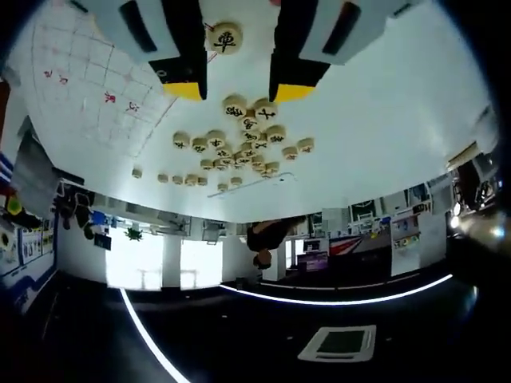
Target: Pick up the chess pieces one by one and place each piece onto its starting position on the chessboard, setting the pieces on their correct points until all the chess pieces are arranged in the starting layout
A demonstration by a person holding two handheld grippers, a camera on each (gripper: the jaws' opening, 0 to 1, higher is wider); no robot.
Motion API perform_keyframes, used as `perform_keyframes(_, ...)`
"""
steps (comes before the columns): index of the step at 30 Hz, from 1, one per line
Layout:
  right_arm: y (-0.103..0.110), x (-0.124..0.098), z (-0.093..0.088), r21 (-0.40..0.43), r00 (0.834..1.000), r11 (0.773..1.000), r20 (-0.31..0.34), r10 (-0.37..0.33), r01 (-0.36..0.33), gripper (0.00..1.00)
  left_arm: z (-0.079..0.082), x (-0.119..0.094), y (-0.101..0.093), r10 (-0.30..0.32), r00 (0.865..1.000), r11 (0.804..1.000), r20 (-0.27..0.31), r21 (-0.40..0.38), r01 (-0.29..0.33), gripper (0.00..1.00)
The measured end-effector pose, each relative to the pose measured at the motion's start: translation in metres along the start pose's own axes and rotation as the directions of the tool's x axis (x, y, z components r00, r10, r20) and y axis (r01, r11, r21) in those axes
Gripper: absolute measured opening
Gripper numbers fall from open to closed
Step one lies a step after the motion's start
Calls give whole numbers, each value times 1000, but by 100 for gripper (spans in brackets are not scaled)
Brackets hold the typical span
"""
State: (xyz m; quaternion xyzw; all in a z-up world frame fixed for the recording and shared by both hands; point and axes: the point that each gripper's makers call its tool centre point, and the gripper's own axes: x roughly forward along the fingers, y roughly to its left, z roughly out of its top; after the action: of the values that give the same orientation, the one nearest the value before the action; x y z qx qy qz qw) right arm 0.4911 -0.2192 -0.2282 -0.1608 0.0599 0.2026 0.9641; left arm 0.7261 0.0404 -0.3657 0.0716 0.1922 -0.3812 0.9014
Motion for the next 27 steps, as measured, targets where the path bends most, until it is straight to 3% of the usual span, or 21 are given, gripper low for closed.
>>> perform_keyframes(7, -3, -1, -1, 3, 1000, 1000, 0, -6, 6, 42, 10, 33, 4, 26, 999, 1000, -38, 14, -25, 33)
perform_keyframes(14, -5, -2, -2, 5, 1000, 1000, -3, -10, 10, 42, 15, 69, 10, 61, 997, 997, -56, -36, -63, 33)
perform_keyframes(21, -6, -1, -3, 8, 1000, 1000, -4, -11, 11, 42, 10, 93, 14, 91, 993, 994, -73, -56, -95, 33)
perform_keyframes(27, -6, -2, -2, 6, 1000, 1000, -3, -11, 11, 42, 13, 99, 21, 116, 991, 990, -64, -76, -121, 31)
